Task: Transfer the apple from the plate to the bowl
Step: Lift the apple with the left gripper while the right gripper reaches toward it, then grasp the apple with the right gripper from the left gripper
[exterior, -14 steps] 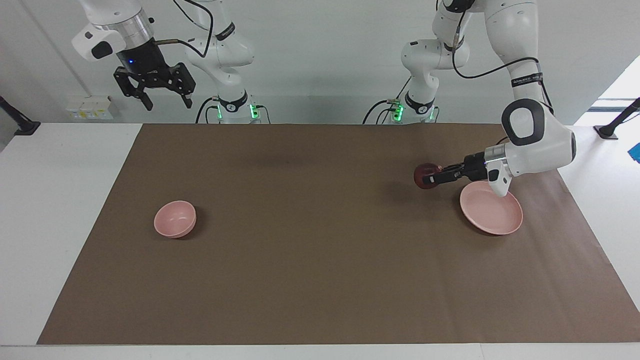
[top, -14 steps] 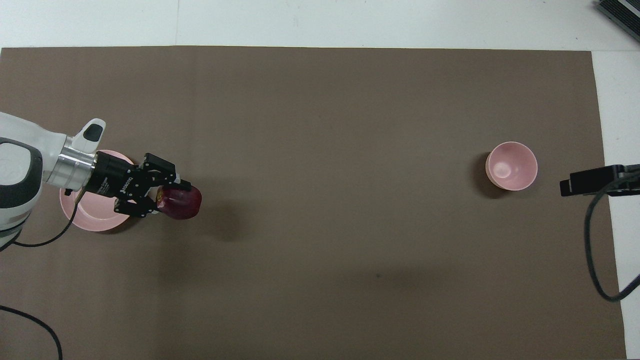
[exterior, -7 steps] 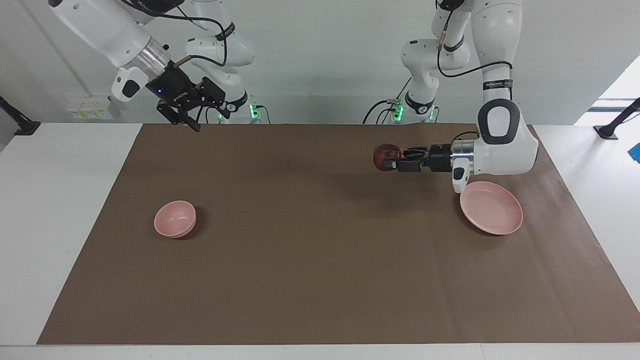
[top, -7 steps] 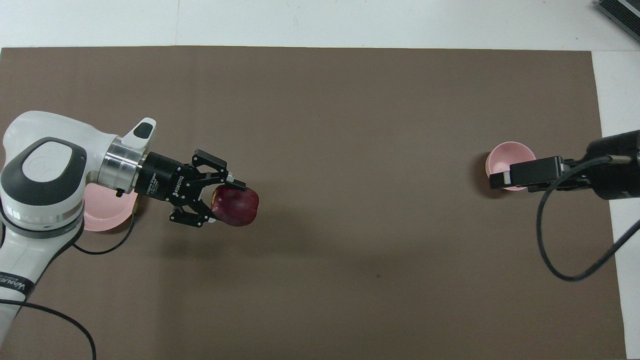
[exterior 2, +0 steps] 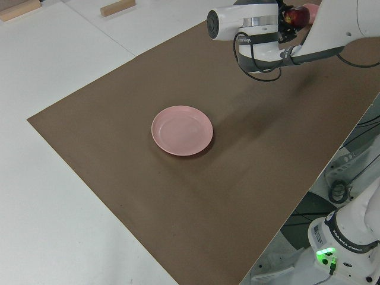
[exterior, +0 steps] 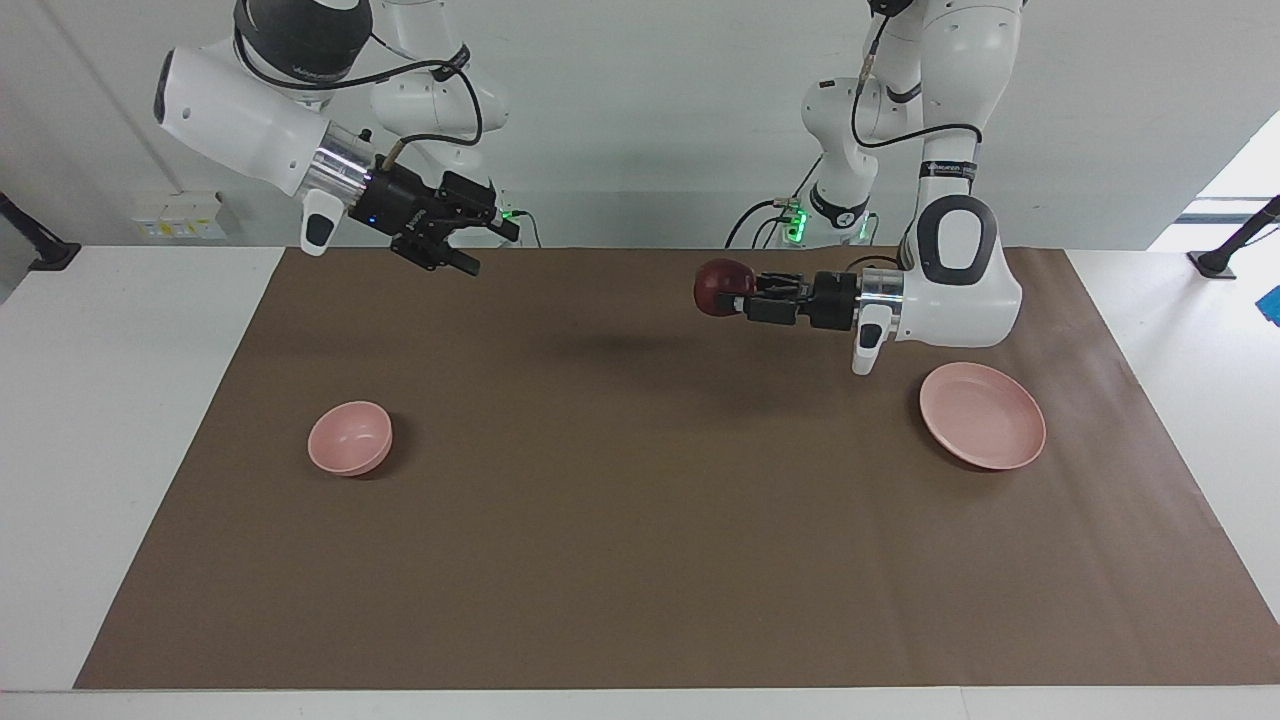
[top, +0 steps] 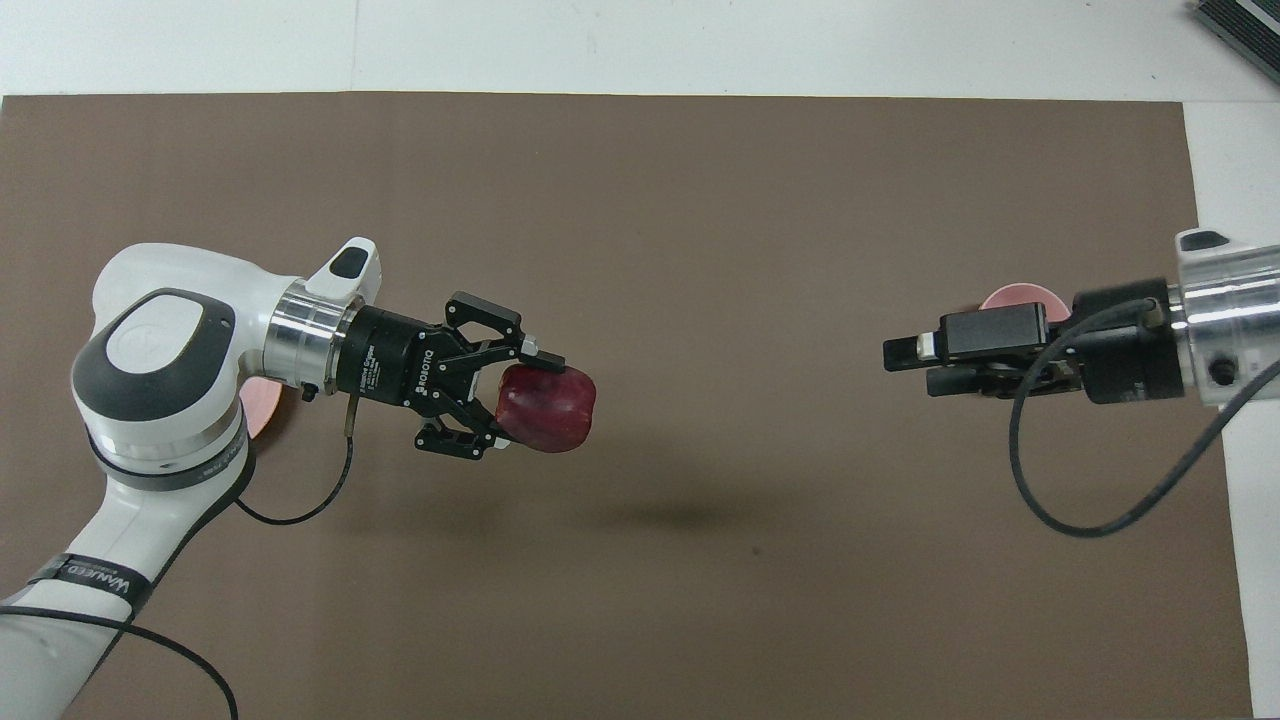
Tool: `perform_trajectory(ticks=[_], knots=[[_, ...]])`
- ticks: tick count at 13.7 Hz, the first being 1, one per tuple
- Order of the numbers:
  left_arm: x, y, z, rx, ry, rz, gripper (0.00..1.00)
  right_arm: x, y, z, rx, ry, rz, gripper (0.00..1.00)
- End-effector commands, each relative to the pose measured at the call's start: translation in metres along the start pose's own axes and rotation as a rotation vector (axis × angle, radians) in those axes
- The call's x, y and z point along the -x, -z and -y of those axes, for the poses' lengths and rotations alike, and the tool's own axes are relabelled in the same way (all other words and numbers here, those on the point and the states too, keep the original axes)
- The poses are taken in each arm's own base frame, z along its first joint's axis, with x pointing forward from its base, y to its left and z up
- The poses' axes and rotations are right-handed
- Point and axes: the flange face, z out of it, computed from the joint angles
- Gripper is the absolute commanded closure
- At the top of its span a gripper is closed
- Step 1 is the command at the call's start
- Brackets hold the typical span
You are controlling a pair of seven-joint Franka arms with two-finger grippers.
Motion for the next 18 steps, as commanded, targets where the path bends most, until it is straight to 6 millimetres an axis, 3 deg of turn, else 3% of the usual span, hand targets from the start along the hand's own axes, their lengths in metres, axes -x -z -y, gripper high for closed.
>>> perform_trajectory(ticks=[1, 4, 8, 12, 15, 18], knots=[[0.015, -0.027, 0.001, 0.083, 0.026, 0.027, 1.00, 0.010, -0.028, -0.003, -0.105, -0.016, -0.041, 0.00], [0.024, -0.070, -0.006, 0.144, 0.034, 0.047, 1.00, 0.016, -0.064, -0.001, -0.167, -0.027, -0.043, 0.00], [0.032, -0.122, -0.006, 0.226, 0.091, 0.021, 1.00, 0.040, -0.089, 0.011, -0.238, -0.030, -0.072, 0.00], [0.038, -0.134, -0.008, 0.247, 0.150, 0.069, 1.00, 0.039, -0.082, -0.002, -0.204, 0.043, -0.081, 0.00], [0.040, -0.141, -0.012, 0.256, 0.163, 0.085, 1.00, 0.033, -0.071, -0.027, -0.173, 0.152, -0.089, 0.00], [0.046, -0.163, -0.014, 0.275, 0.171, 0.067, 1.00, 0.035, -0.074, -0.024, -0.182, 0.151, -0.084, 0.00]])
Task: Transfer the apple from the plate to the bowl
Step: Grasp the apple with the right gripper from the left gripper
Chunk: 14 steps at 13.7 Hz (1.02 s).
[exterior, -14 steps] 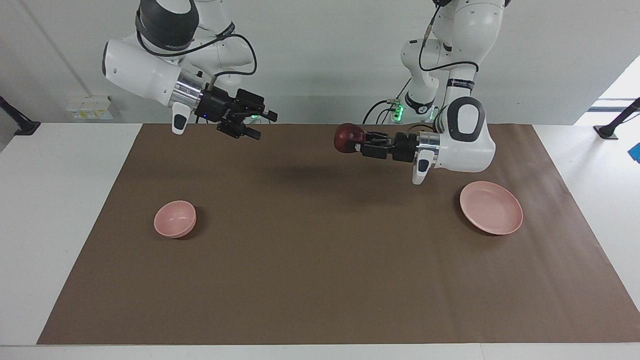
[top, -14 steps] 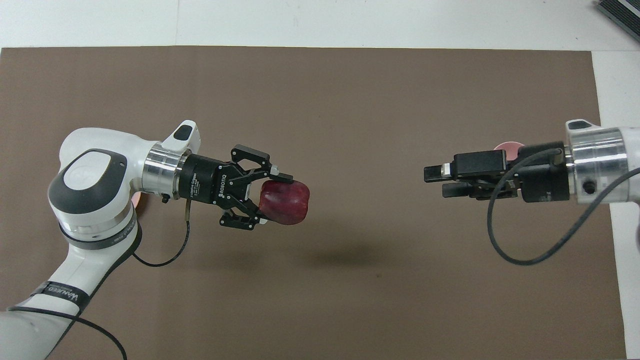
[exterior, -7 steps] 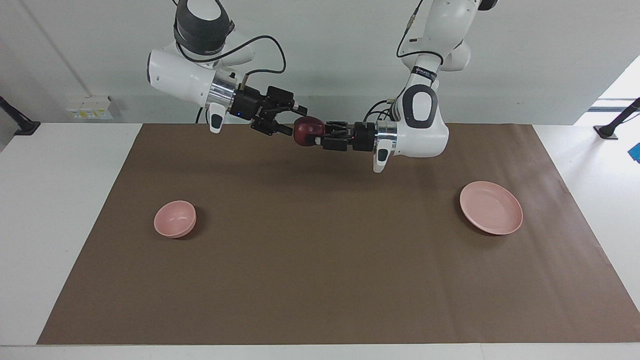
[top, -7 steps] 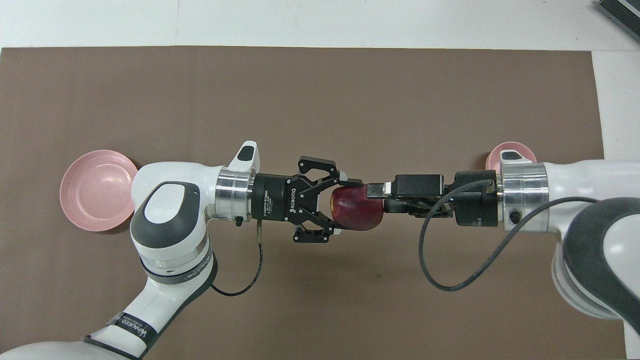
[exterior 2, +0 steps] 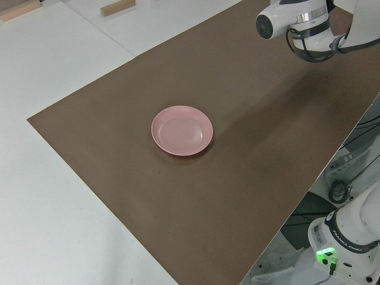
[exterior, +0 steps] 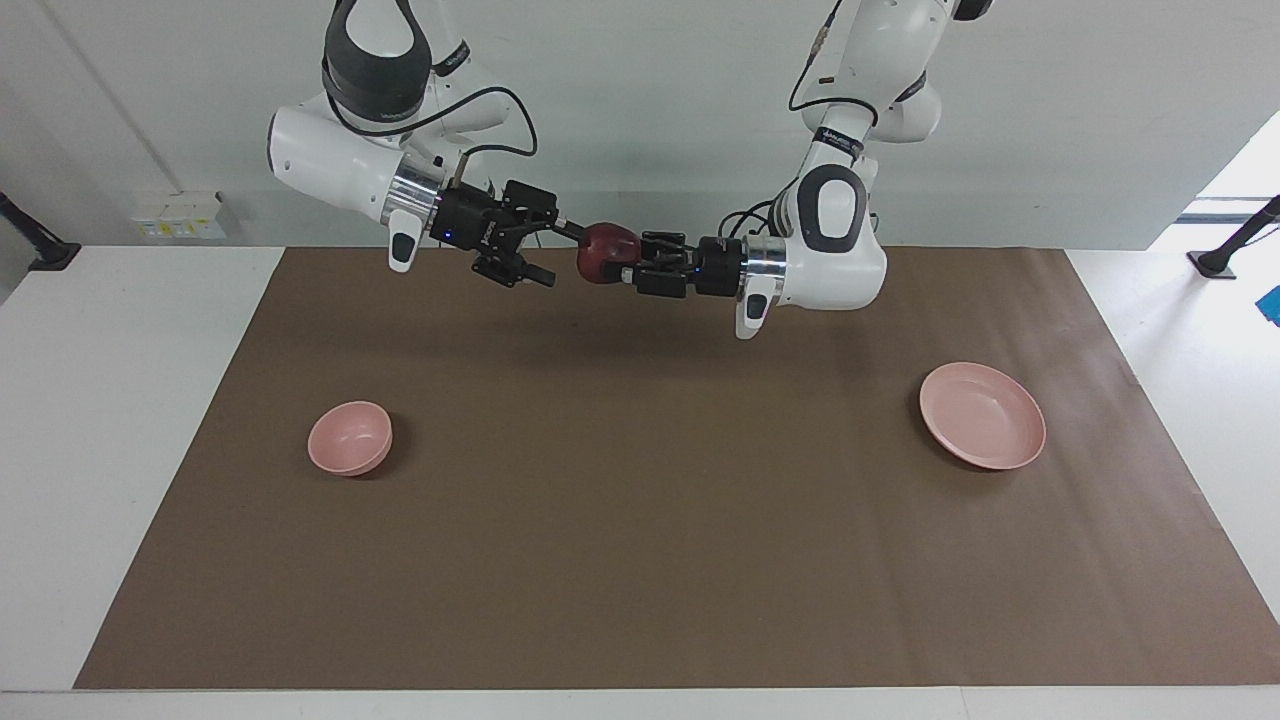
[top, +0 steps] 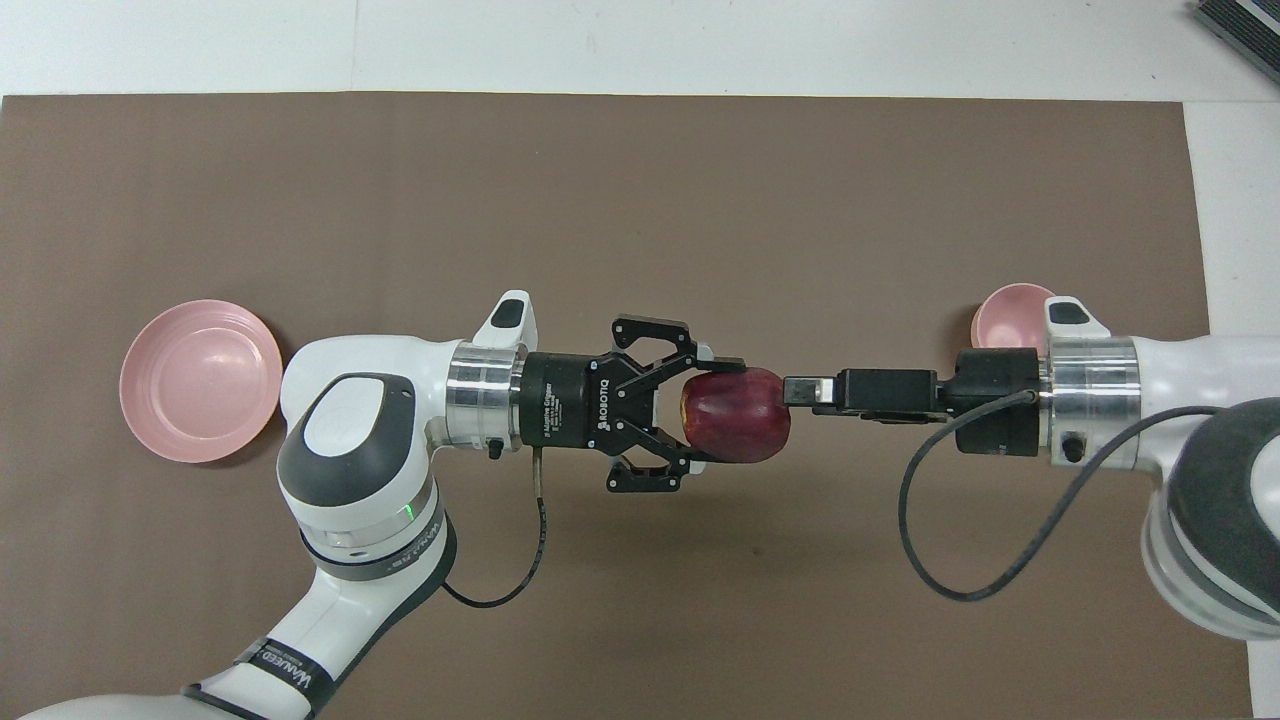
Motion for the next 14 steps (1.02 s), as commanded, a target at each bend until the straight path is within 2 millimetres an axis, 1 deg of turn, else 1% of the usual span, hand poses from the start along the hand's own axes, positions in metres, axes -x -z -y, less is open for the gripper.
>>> perform_trajectory(ticks=[1, 5, 7, 9, 11, 12, 14], knots=[[0.012, -0.015, 0.001, 0.028, 0.010, -0.020, 1.00, 0.008, -0.001, 0.002, 0.000, 0.022, 0.012, 0.00], [0.014, -0.024, 0.003, 0.029, 0.005, -0.039, 1.00, 0.015, -0.004, 0.000, -0.002, 0.016, 0.022, 0.00], [0.017, -0.033, 0.003, 0.032, -0.002, -0.053, 1.00, 0.018, -0.004, -0.001, -0.002, 0.013, 0.025, 0.00], [0.016, -0.042, 0.006, 0.030, 0.000, -0.065, 1.00, 0.021, -0.006, -0.001, -0.002, 0.007, 0.029, 0.00], [0.016, -0.045, 0.008, 0.036, -0.001, -0.082, 1.00, 0.021, -0.006, -0.002, 0.000, 0.006, 0.031, 0.00], [0.017, -0.050, 0.010, 0.028, -0.001, -0.079, 1.00, 0.021, -0.007, -0.002, 0.001, 0.006, 0.032, 0.15], [0.017, -0.050, 0.010, 0.029, -0.001, -0.080, 1.00, 0.022, -0.007, -0.003, 0.012, 0.005, 0.036, 0.59]])
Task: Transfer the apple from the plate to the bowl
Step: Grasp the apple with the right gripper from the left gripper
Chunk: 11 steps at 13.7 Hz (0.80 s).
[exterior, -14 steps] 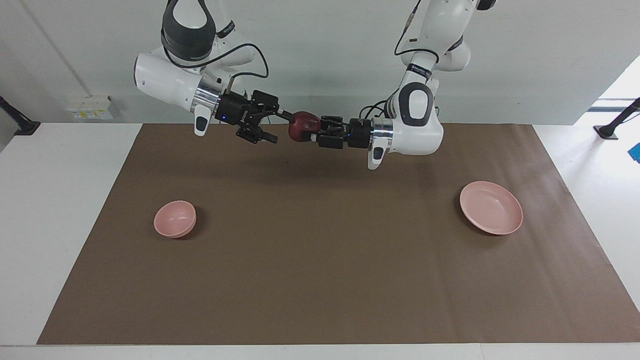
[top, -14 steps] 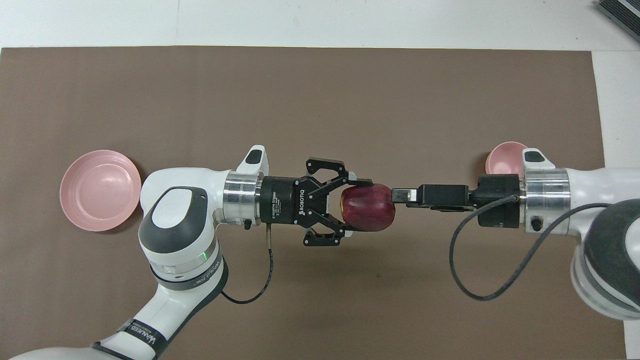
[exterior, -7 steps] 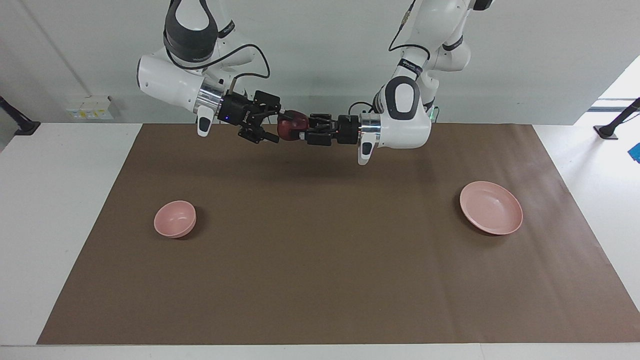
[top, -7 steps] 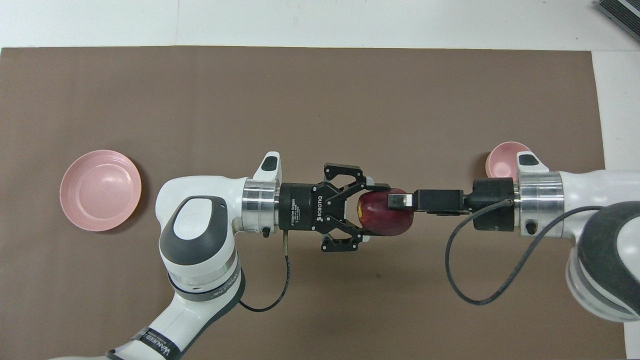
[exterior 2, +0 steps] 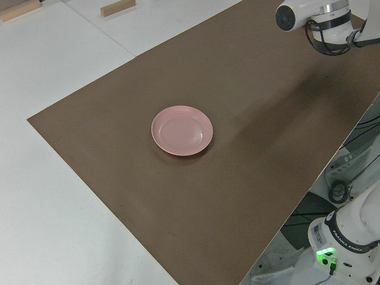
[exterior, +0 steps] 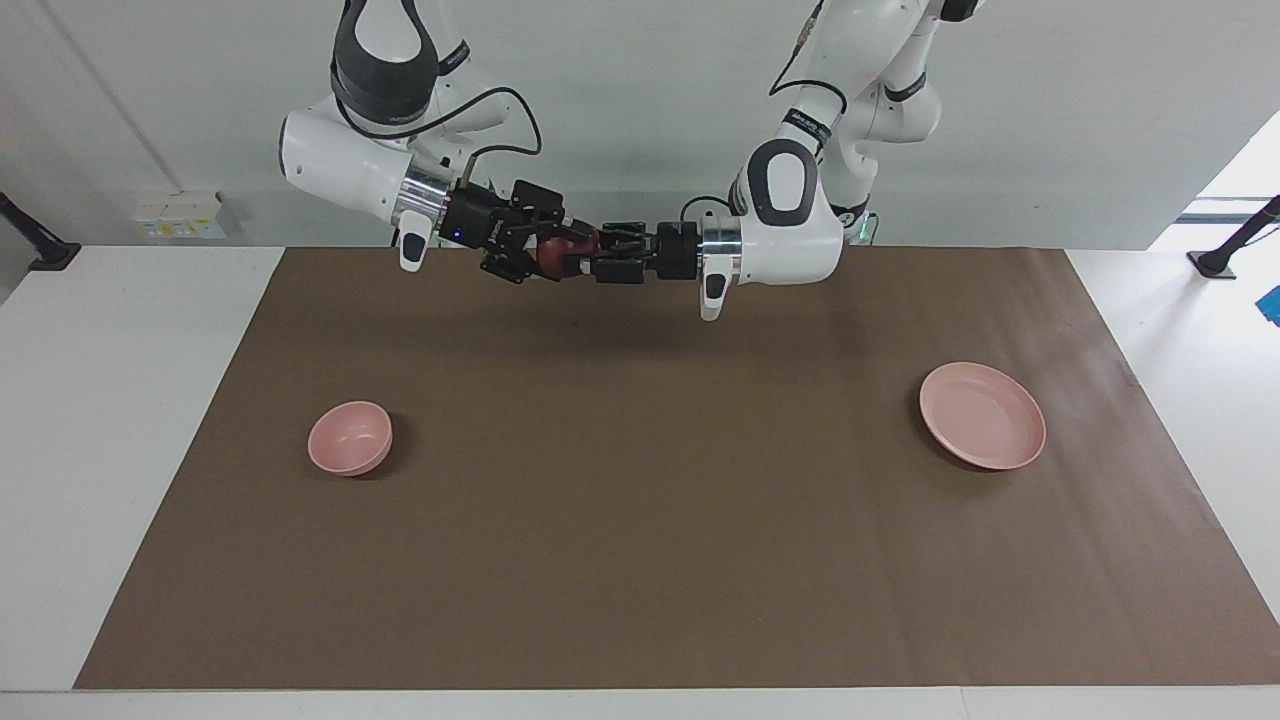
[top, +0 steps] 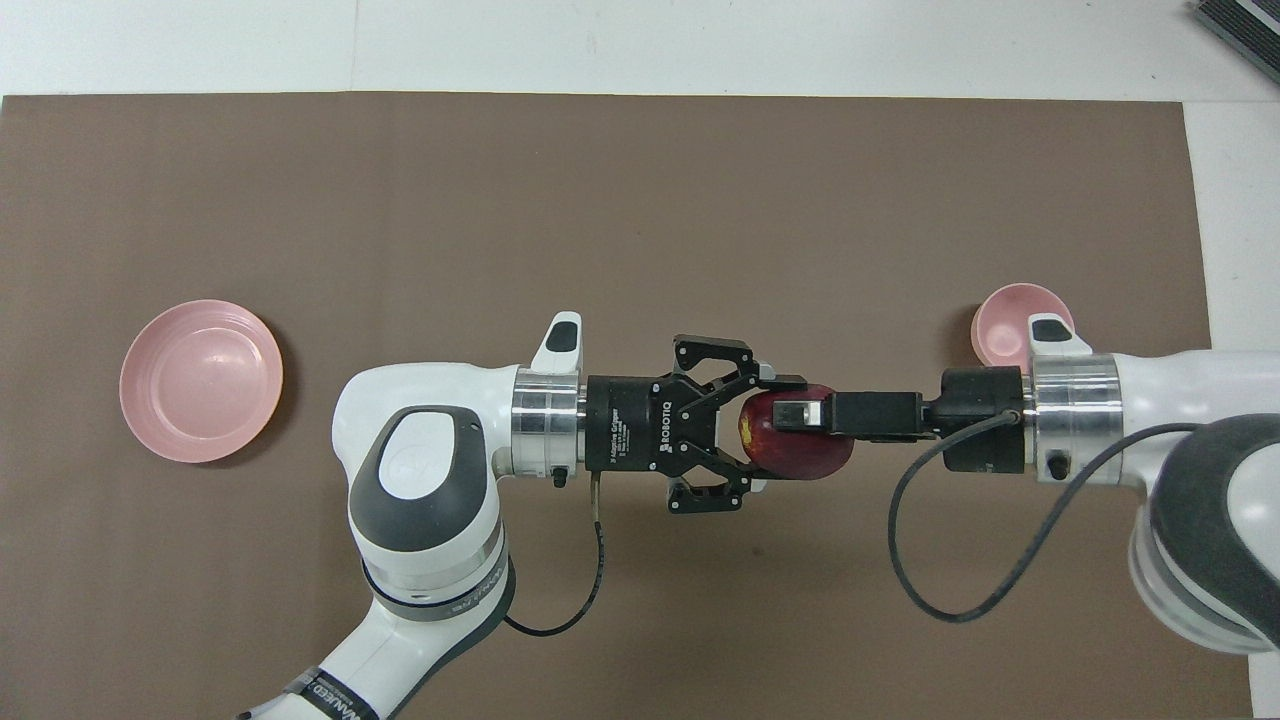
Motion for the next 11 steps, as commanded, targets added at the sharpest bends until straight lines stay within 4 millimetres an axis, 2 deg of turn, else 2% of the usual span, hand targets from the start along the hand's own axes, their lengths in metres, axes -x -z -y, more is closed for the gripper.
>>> perform_trajectory(ticks=[1, 2, 3, 4, 5, 6, 9, 11], knots=[[0.006, -0.005, -0.002, 0.018, 0.015, -0.001, 1.00, 0.009, 0.001, 0.001, 0.012, 0.008, 0.009, 0.79], [0.006, -0.005, -0.002, 0.018, 0.015, -0.001, 1.00, 0.009, 0.001, 0.001, 0.012, -0.007, 0.009, 0.97], [0.006, -0.006, -0.001, 0.019, 0.014, -0.005, 1.00, 0.009, 0.001, 0.001, 0.013, -0.016, 0.007, 1.00], [0.007, -0.009, 0.001, 0.017, 0.012, -0.011, 0.89, 0.008, 0.001, 0.002, 0.014, -0.026, 0.008, 1.00], [0.007, -0.009, 0.001, 0.023, 0.008, -0.028, 0.35, 0.008, 0.001, 0.002, 0.014, -0.036, 0.008, 1.00], [0.007, -0.013, 0.003, 0.022, 0.003, -0.041, 0.00, 0.007, 0.002, 0.001, 0.014, -0.039, 0.006, 1.00], [0.004, -0.011, 0.001, 0.028, -0.007, -0.080, 0.00, 0.003, 0.003, -0.004, 0.052, -0.045, 0.012, 1.00], [-0.002, 0.000, -0.005, 0.021, -0.022, -0.115, 0.00, -0.001, 0.010, -0.011, 0.098, -0.025, 0.013, 1.00]])
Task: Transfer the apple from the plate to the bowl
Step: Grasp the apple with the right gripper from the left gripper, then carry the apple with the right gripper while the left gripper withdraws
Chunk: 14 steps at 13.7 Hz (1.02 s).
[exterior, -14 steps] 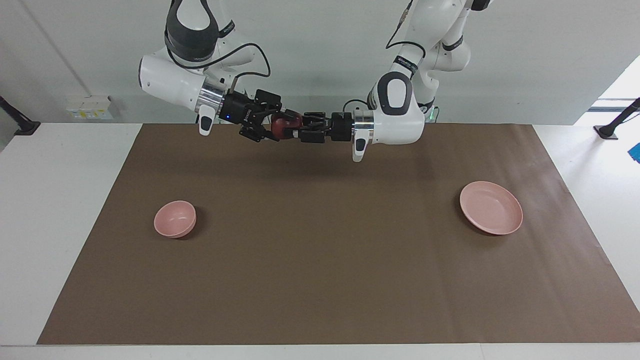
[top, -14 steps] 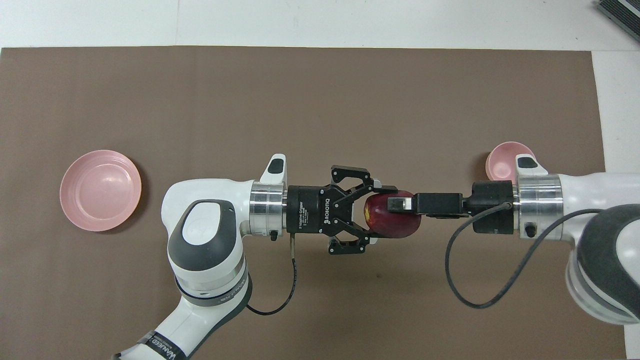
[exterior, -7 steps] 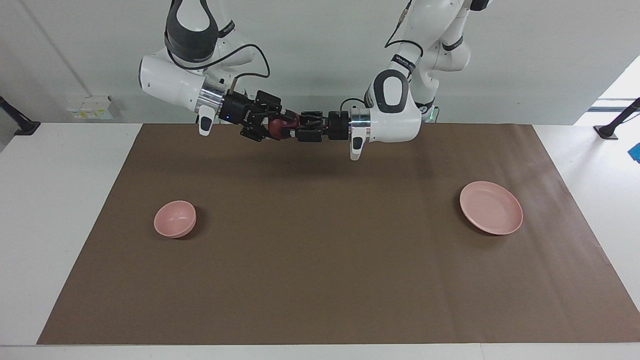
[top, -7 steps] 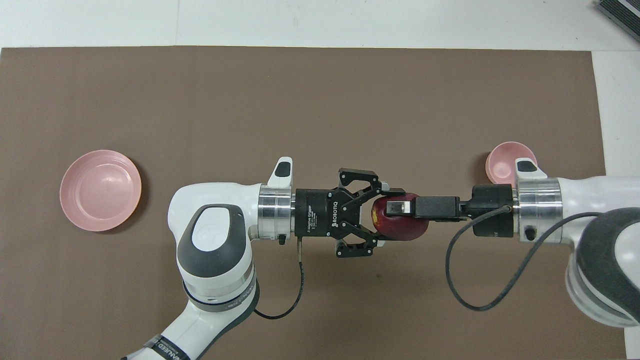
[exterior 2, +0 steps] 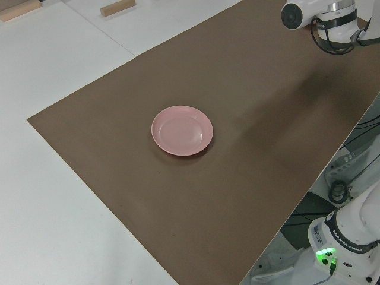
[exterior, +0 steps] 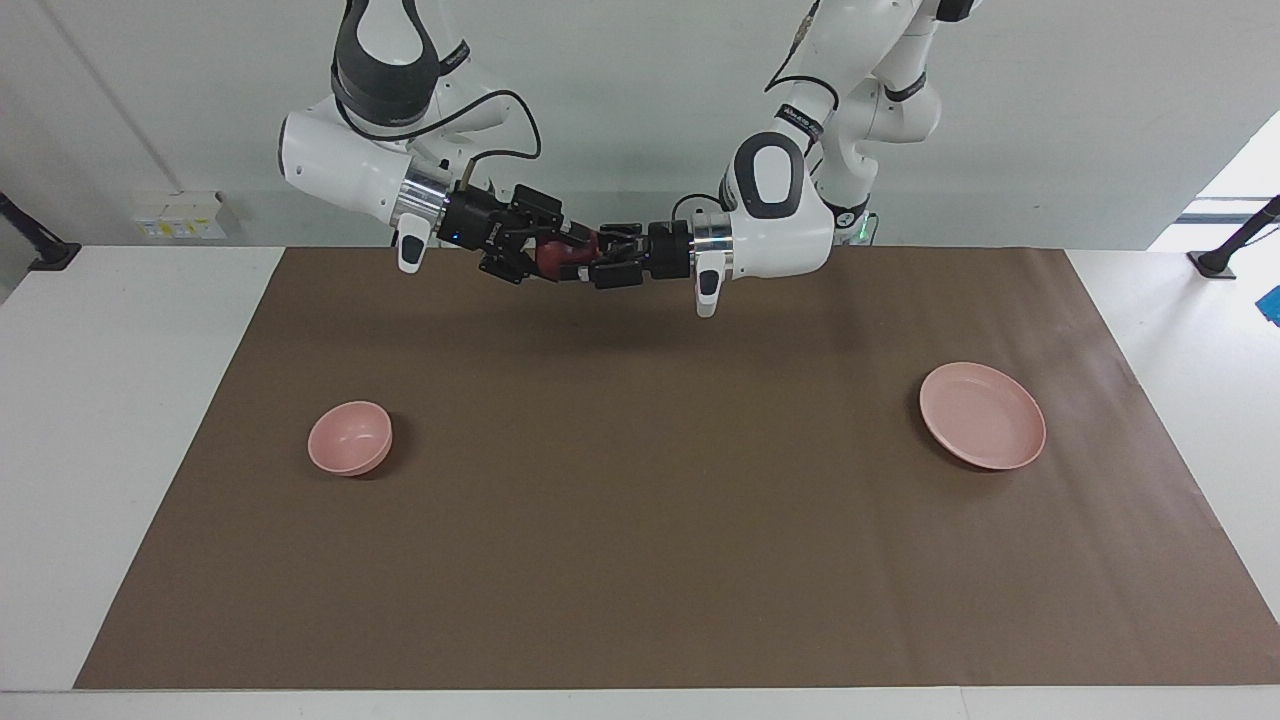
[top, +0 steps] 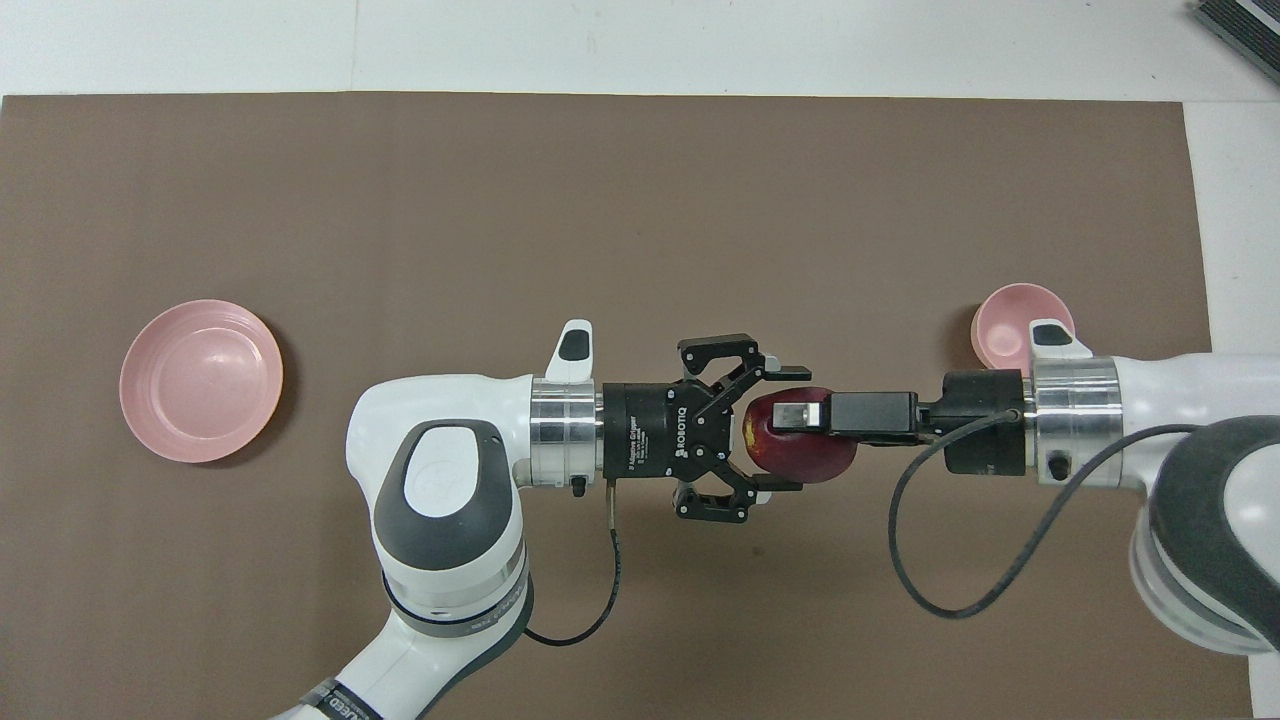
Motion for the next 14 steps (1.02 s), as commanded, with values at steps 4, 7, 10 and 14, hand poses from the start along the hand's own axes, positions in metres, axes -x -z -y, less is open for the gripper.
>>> perform_trajectory(ticks=[4, 7, 10, 14], knots=[[-0.033, 0.059, -0.026, -0.081, -0.104, -0.177, 0.00, -0.023, 0.032, -0.026, 0.172, 0.058, -0.009, 1.00], [-0.059, 0.103, -0.034, -0.184, -0.199, -0.309, 0.00, -0.054, 0.066, -0.049, 0.374, 0.094, -0.013, 1.00], [-0.066, 0.129, -0.043, -0.302, -0.298, -0.433, 0.00, -0.066, 0.092, -0.073, 0.636, 0.161, 0.033, 1.00], [-0.061, 0.155, -0.051, -0.492, -0.465, -0.595, 0.00, -0.084, 0.089, -0.115, 0.934, 0.278, 0.127, 1.00]])
